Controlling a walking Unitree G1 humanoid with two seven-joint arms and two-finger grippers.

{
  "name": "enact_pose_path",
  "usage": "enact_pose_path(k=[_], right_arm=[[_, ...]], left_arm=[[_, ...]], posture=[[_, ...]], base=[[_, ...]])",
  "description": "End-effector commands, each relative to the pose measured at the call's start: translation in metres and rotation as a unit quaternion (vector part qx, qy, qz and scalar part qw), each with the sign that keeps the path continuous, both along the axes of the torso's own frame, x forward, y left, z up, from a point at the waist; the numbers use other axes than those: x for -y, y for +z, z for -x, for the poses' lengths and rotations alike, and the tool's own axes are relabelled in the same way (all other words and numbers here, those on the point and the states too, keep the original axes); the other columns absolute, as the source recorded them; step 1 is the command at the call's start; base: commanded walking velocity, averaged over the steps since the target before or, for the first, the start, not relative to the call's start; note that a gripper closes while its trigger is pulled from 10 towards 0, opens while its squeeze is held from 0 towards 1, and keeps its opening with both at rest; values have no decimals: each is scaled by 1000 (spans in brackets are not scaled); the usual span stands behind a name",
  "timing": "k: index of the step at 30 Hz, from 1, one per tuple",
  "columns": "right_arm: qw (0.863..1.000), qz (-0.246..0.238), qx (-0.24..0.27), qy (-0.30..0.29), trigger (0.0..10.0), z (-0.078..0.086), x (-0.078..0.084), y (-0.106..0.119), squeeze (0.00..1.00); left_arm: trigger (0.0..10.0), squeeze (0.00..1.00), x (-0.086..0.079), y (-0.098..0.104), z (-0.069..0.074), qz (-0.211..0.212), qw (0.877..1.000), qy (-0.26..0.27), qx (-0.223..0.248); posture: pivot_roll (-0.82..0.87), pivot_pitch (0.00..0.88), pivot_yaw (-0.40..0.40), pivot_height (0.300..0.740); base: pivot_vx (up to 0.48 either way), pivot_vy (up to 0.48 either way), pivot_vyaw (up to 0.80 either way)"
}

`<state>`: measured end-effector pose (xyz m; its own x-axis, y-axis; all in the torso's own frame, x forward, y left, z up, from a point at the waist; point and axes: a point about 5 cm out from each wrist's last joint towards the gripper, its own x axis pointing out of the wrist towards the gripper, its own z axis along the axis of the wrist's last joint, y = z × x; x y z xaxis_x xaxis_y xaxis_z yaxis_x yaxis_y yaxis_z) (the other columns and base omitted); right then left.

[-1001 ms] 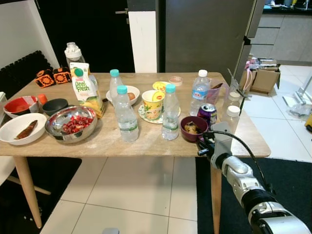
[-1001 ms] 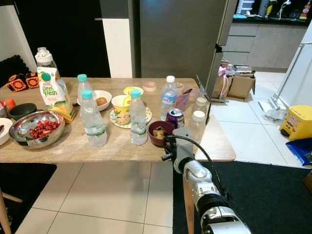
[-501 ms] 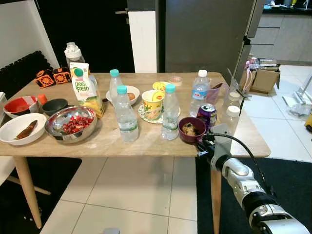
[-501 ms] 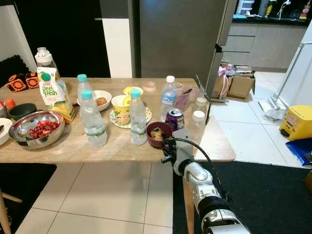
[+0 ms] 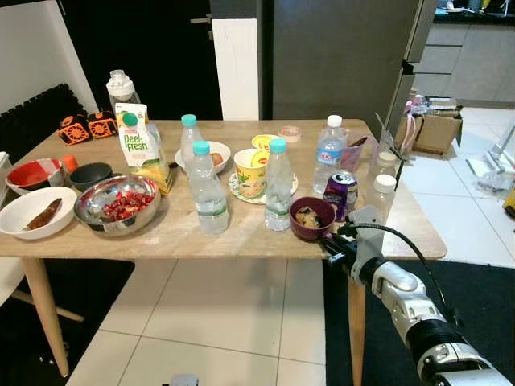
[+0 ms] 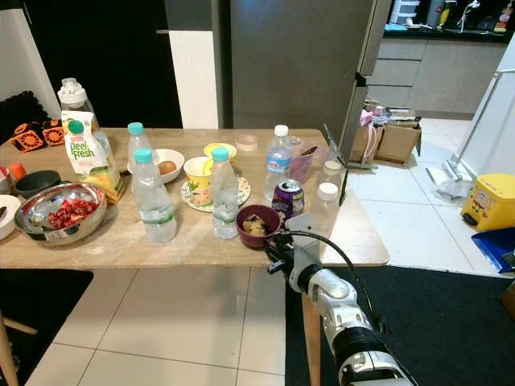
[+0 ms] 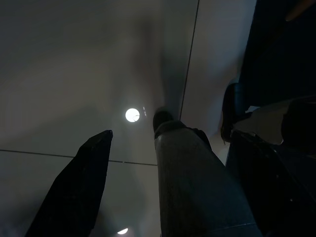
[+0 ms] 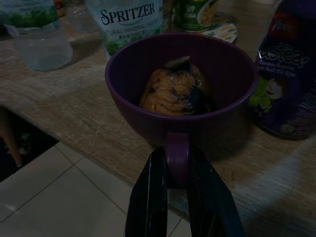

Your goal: Restocking fridge

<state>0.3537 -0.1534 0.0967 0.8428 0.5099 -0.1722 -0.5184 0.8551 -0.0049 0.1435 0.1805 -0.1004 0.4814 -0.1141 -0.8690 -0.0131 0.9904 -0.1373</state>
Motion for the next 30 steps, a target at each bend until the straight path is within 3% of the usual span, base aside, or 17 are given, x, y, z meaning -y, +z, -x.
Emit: enact_pose_path(k=[1, 6, 18, 27, 30], right_arm=[[1000, -2, -7, 14, 10000, 3, 0, -2, 0], [1000, -15, 5, 18, 10000, 2, 10, 6, 0], [991, -17, 19, 128, 10000, 25, 41, 23, 0], [957, -72, -6, 281, 10000, 55, 16, 25, 0], [929, -94, -41, 354, 10000, 72, 0, 18, 0]], left_arm=[[10000, 0, 2, -1, 1, 4, 1000, 1, -4], [10000, 0, 2, -1, 1, 3, 1000, 0, -4], [10000, 0, 1, -1, 3, 4, 1000, 0, -6], [10000, 0, 2, -1, 3, 7, 1000, 4, -3], [10000, 0, 2, -1, 3, 6, 1000, 5, -2]], posture=[[-52, 0, 20, 740], [-52, 0, 22, 740], [-50, 0, 26, 740], [-52, 0, 20, 740], [-54, 0, 17, 740]], base=[[0, 0, 0], [0, 0, 0], [0, 0, 0], [0, 0, 0], [0, 0, 0]])
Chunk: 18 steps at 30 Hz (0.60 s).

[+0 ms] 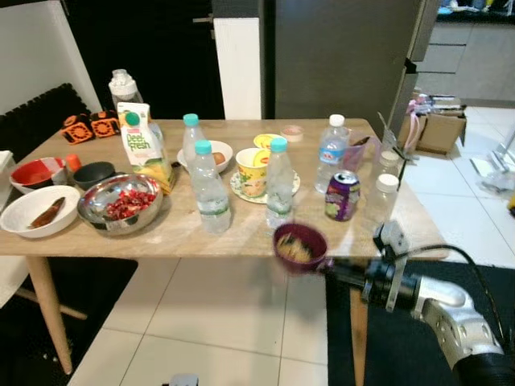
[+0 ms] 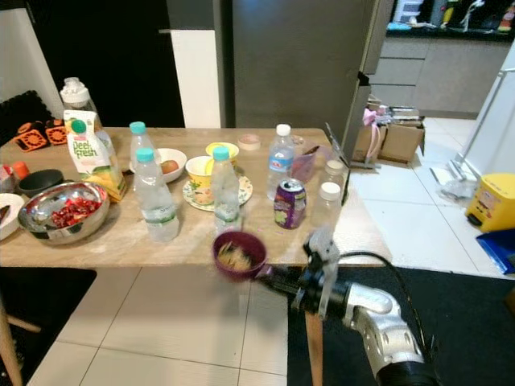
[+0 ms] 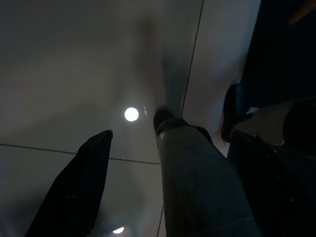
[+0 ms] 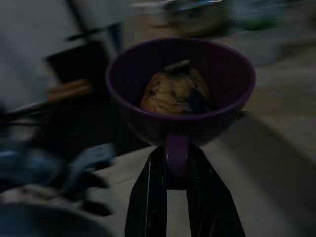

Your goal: Restocking fridge

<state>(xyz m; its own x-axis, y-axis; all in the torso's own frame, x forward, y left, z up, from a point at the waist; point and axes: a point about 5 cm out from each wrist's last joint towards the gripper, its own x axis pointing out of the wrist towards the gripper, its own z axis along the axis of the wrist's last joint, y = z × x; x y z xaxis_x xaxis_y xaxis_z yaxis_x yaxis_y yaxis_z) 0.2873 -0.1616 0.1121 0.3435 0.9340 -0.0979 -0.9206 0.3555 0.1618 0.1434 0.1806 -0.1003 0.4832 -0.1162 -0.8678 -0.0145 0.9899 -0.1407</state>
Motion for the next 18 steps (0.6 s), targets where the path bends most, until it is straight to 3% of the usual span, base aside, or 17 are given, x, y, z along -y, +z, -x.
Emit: enact_pose_path(k=[1, 8, 12, 18], right_arm=[[998, -13, -11, 56, 10000, 9, -13, -1, 0], [998, 5, -31, 60, 10000, 14, -31, -21, 0], [998, 44, -49, 12, 10000, 11, -40, -46, 0], [995, 70, -54, -41, 10000, 9, -42, -62, 0]], left_arm=[[10000, 0, 2, -1, 3, 4, 1000, 4, -3], [10000, 0, 1, -1, 2, 2, 1000, 6, -1], [10000, 0, 1, 0, 1, 2, 1000, 8, 1], [10000, 0, 2, 0, -1, 3, 1000, 13, 6]], posture=[[-54, 0, 17, 740], [-51, 0, 12, 740], [-51, 0, 9, 740], [-49, 0, 9, 740]], base=[[0, 0, 0], [0, 0, 0], [0, 0, 0], [0, 0, 0]])
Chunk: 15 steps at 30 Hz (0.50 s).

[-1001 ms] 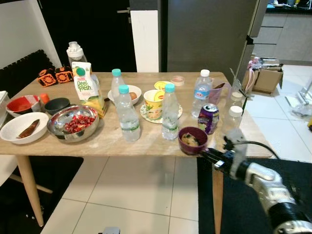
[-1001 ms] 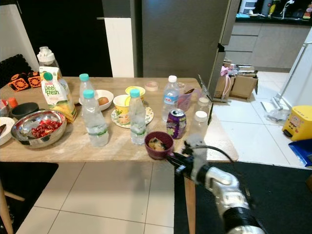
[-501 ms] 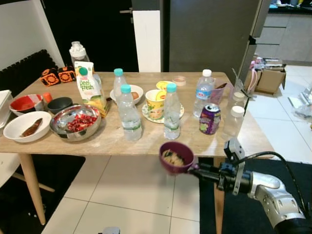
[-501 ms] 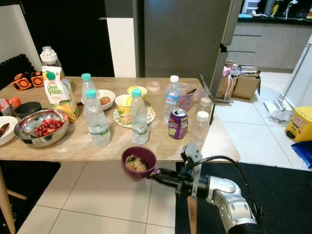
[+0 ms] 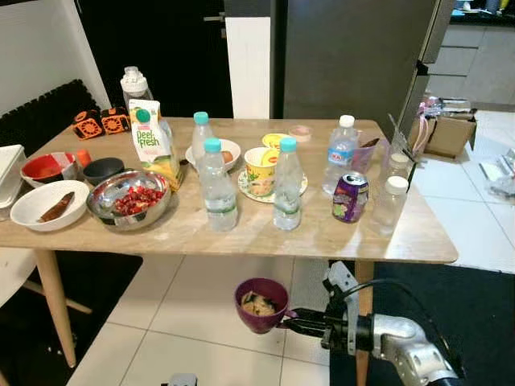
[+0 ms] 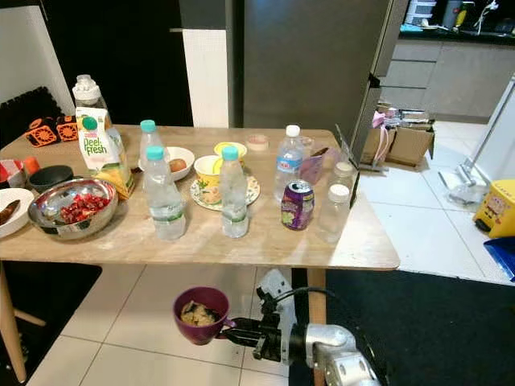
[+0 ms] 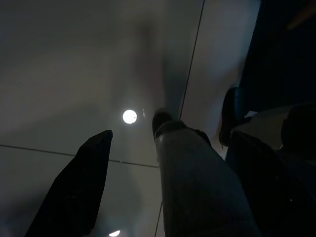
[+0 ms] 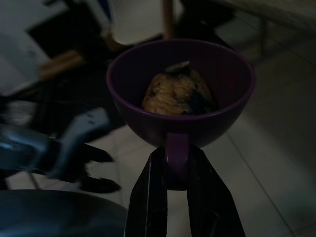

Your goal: Restocking fridge

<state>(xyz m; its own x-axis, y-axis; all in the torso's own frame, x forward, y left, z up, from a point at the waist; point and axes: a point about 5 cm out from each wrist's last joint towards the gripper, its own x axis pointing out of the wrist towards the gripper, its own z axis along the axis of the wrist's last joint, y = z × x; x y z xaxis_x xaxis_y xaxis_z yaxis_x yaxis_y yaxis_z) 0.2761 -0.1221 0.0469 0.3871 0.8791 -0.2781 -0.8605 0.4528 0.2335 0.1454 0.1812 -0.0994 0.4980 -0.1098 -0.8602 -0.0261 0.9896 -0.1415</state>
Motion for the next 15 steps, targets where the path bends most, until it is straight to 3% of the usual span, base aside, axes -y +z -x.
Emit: enact_pose_path(k=[1, 6, 10, 15], right_arm=[[1000, 4, 20, -3, 10000, -2, -3, 2, 0], [999, -1, 39, 27, 10000, 1, -7, 4, 0], [995, 56, 51, 58, 10000, 6, -7, -6, 0], [992, 102, 51, 56, 10000, 9, -3, -20, 0]], left_arm=[[10000, 0, 2, -1, 1, 3, 1000, 6, -1], [10000, 0, 2, 0, 0, 5, 1000, 13, 4], [10000, 0, 1, 0, -1, 2, 1000, 19, 6], [10000, 0, -1, 0, -1, 1, 999, 34, 2]], posture=[[-49, 0, 9, 740], [-51, 0, 9, 740], [-53, 0, 9, 740], [-54, 0, 8, 740]], base=[[0, 0, 0], [0, 0, 0], [0, 0, 0], [0, 0, 0]])
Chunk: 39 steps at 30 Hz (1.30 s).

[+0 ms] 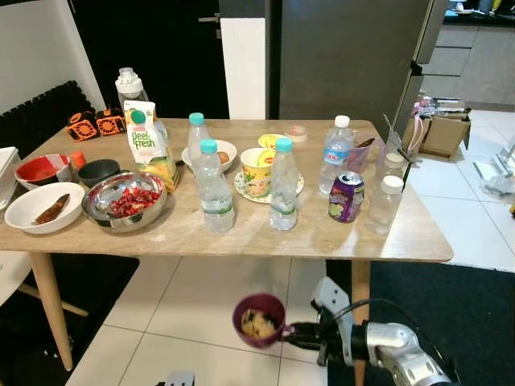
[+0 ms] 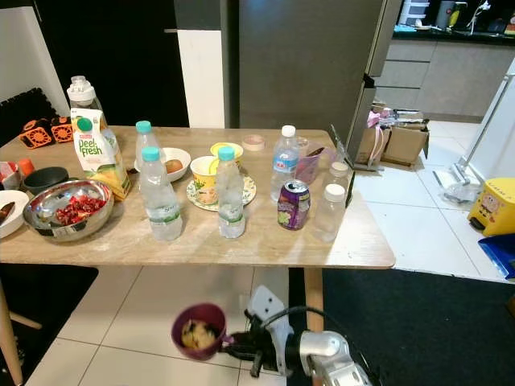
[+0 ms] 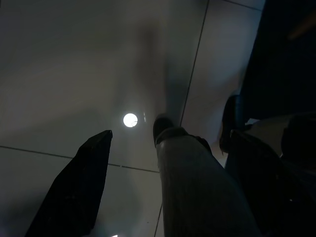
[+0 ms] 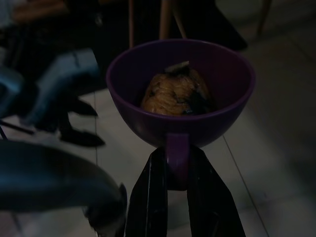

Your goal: Restocking fridge

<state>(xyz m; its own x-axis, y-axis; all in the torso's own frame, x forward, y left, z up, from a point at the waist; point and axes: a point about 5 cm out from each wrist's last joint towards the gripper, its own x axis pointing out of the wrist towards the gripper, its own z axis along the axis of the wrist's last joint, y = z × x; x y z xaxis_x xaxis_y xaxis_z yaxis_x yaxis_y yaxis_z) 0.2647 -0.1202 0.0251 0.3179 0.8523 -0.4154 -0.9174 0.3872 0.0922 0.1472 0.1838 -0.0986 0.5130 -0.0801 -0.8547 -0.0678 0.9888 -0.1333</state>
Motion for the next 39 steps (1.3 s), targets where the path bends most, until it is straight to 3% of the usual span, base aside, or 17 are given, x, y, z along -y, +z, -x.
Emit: enact_pose_path(k=[1, 6, 14, 22, 29, 30, 36, 39], right_arm=[[1000, 18, 17, -7, 10000, -3, 1, -2, 0], [998, 33, 15, -43, 10000, -4, 6, -9, 0], [986, 91, -3, -141, 10000, 6, 29, -37, 0], [975, 99, -11, -198, 10000, 10, 41, -45, 0], [940, 146, 12, -308, 10000, 14, 68, -53, 0], [940, 146, 12, -308, 10000, 14, 68, -53, 0], [894, 153, 42, -420, 10000, 5, 93, -45, 0], [882, 150, 42, -445, 10000, 4, 99, -43, 0]], left_arm=[[10000, 0, 2, -1, 2, 0, 1000, 11, -7], [10000, 0, 2, -1, 2, -1, 1000, 9, -9], [10000, 0, 2, -1, 2, -4, 1000, 9, -10], [10000, 0, 0, -2, 3, -9, 1000, 5, -14], [10000, 0, -1, -2, 4, -12, 1000, 3, -15], [10000, 0, -1, -2, 4, -12, 1000, 3, -15], [10000, 0, -1, -2, 3, -13, 1000, 2, -15], [10000, 0, -1, -2, 3, -13, 1000, 2, -15]], posture=[[-55, 0, 9, 740], [-57, 0, 10, 740], [-53, 0, 11, 740], [-53, 0, 14, 740], [-52, 0, 15, 740], [-52, 0, 15, 740], [-53, 0, 18, 740], [-53, 0, 18, 740]], base=[[0, 0, 0], [0, 0, 0], [-93, 0, 0], [-263, 0, 0], [-305, 0, 0], [-322, 0, 0], [-323, 0, 0], [-322, 0, 0]])
